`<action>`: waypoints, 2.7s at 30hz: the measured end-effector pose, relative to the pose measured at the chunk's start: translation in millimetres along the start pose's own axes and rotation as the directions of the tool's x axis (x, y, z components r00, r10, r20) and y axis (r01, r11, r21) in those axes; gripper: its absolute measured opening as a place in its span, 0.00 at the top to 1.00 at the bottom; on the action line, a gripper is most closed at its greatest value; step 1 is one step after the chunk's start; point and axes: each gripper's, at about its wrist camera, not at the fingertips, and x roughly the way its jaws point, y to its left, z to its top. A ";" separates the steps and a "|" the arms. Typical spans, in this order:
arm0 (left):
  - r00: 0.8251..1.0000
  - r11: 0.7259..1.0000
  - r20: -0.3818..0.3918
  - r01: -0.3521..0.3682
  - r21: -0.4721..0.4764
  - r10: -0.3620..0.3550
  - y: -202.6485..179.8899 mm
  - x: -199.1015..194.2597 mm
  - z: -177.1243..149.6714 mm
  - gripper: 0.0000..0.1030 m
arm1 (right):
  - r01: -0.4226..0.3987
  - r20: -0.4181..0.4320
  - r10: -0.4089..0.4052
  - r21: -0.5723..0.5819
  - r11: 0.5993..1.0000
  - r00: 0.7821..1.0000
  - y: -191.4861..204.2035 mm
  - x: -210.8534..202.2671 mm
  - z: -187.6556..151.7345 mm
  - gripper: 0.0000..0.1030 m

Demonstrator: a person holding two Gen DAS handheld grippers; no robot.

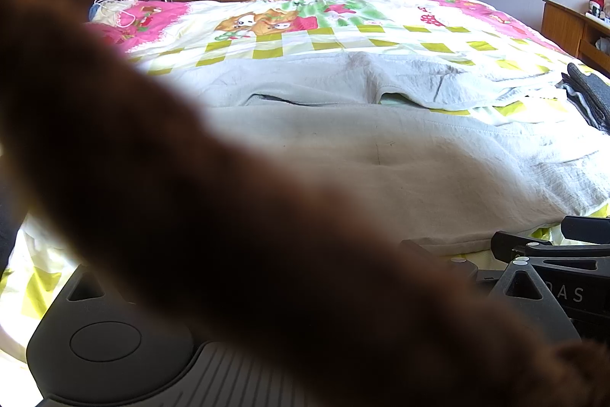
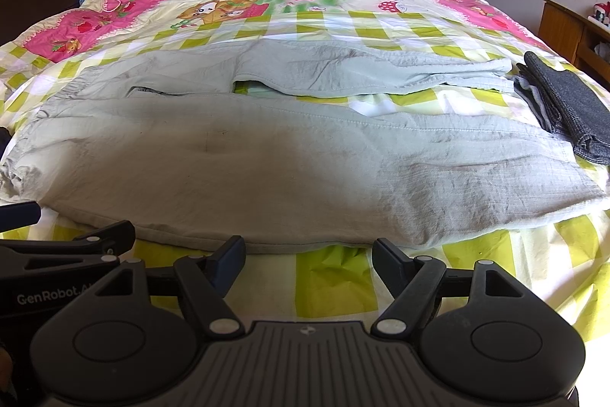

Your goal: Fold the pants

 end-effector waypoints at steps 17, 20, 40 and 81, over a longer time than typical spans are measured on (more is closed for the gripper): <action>1.000 1.000 0.005 0.001 0.001 -0.001 -1.3 -1.0 2.0 0.00 | -0.008 0.000 0.008 -0.003 1.000 1.000 3.2 -0.7 -1.3 0.20; 1.000 1.000 0.014 0.003 0.004 -0.003 -1.6 -2.9 2.4 0.00 | -0.012 0.004 0.012 -0.003 1.000 1.000 2.2 -2.8 0.5 0.20; 0.985 0.981 0.031 -0.164 -0.103 0.168 156.9 -23.9 4.5 0.00 | -0.325 0.034 0.367 -0.391 0.861 0.930 146.5 -13.8 44.1 0.23; 0.998 0.998 -0.010 -0.056 0.030 0.056 229.3 -11.9 6.4 0.82 | -0.436 -0.131 0.428 -0.471 0.767 0.894 210.5 10.0 38.7 0.71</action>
